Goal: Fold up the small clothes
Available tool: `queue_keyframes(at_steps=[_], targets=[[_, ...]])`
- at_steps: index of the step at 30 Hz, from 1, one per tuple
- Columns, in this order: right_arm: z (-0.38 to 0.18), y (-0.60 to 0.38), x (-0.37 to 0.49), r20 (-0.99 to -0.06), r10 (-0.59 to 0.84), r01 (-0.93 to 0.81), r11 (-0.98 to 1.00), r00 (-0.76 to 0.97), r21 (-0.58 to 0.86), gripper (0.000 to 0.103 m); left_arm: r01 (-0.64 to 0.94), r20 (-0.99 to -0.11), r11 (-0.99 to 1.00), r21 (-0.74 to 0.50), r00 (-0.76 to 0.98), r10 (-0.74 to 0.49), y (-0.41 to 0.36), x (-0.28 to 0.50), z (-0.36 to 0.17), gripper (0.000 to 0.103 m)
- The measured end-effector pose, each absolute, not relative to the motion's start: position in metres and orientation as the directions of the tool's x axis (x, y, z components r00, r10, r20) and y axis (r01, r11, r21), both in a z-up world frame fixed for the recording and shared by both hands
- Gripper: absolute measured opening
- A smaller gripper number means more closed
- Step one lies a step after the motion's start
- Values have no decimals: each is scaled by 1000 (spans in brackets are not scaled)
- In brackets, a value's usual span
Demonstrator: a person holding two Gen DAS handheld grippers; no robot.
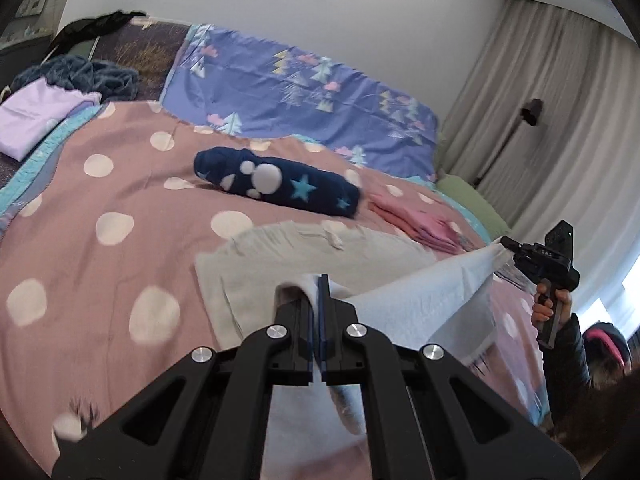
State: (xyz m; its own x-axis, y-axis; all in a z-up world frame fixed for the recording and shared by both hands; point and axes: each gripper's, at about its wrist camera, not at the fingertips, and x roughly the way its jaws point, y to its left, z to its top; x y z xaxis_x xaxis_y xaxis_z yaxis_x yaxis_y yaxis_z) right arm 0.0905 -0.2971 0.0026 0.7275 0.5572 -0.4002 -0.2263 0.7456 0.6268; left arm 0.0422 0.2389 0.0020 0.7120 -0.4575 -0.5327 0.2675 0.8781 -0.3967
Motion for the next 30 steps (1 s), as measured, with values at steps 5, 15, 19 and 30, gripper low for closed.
queue_keyframes(at_steps=[5, 15, 19, 30], targets=[[-39, -281, 169, -516, 485, -145, 812, 706, 566, 9, 222, -590, 885, -410, 676, -442, 245, 117, -39, 1], [-111, -268, 211, -639, 445, -53, 843, 627, 535, 14, 144, -627, 849, -508, 614, -480, 259, 162, -112, 1], [-105, -268, 206, -634, 442, -68, 849, 635, 524, 16, 154, -599, 833, -532, 626, -499, 262, 151, -102, 21], [-100, -269, 197, -628, 445, -82, 851, 639, 519, 10, 235, -679, 857, -458, 529, -508, 227, 123, -104, 2]])
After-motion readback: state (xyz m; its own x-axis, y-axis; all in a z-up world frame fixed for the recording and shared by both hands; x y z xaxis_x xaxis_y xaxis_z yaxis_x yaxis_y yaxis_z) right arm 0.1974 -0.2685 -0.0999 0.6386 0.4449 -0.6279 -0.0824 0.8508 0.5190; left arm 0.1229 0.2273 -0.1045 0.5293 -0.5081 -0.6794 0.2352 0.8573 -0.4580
